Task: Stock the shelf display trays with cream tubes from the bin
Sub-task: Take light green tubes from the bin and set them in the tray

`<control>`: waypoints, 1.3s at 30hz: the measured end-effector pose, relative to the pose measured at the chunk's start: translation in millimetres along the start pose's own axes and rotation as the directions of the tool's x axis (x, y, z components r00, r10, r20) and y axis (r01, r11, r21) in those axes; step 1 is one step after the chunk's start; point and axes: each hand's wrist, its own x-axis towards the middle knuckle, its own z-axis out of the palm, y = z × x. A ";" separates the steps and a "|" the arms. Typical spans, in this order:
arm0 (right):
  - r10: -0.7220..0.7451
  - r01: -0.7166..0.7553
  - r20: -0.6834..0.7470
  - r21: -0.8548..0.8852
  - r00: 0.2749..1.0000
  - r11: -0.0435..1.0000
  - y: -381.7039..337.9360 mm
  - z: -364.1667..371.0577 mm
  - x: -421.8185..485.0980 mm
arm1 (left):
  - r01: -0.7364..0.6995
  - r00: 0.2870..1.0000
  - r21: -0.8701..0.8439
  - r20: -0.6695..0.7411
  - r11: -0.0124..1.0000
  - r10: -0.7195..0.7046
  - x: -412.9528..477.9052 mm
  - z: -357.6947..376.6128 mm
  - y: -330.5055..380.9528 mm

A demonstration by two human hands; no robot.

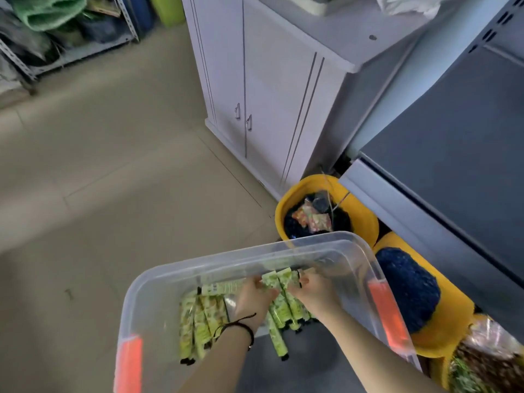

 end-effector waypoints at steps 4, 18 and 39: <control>0.030 -0.031 -0.031 -0.032 0.999 0.999 9.8 21.0 5.3 | -0.004 0.994 0.086 -0.110 0.996 0.014 16.8 21.5 -10.3; -0.110 0.112 0.052 -0.041 0.993 0.993 -28.7 -12.2 -52.8 | -0.213 0.977 0.103 0.015 0.972 0.212 -35.9 -22.2 12.7; -0.573 0.629 -0.472 -0.050 0.670 0.776 -317.7 -338.6 -332.3 | -0.876 0.473 0.190 0.152 0.444 0.868 -347.3 -259.7 369.9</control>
